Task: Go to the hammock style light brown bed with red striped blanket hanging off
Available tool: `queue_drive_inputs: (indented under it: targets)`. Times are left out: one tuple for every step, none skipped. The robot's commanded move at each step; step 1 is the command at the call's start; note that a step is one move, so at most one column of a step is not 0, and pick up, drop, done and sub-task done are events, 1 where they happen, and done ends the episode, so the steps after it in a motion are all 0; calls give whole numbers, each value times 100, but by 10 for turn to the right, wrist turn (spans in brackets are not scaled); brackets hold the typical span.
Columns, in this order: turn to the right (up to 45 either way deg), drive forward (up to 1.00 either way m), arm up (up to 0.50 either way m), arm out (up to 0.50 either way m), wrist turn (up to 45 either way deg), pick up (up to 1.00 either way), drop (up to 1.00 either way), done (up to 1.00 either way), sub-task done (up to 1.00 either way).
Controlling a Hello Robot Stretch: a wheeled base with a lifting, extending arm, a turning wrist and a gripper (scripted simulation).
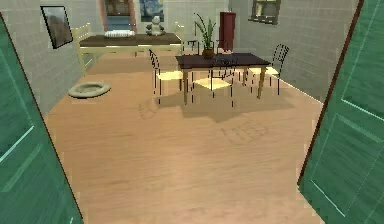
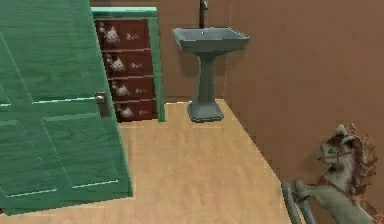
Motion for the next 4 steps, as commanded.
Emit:
queue_drive_inputs:
  targets:
    - [-120,0,0,0,0,0,0,0,0]
    - [0,100,0,0,0,0,0,0,0]
    - [-90,0,0,0,0,0,0,0,0]
    - [0,30,0,0,0,0,0,0,0]
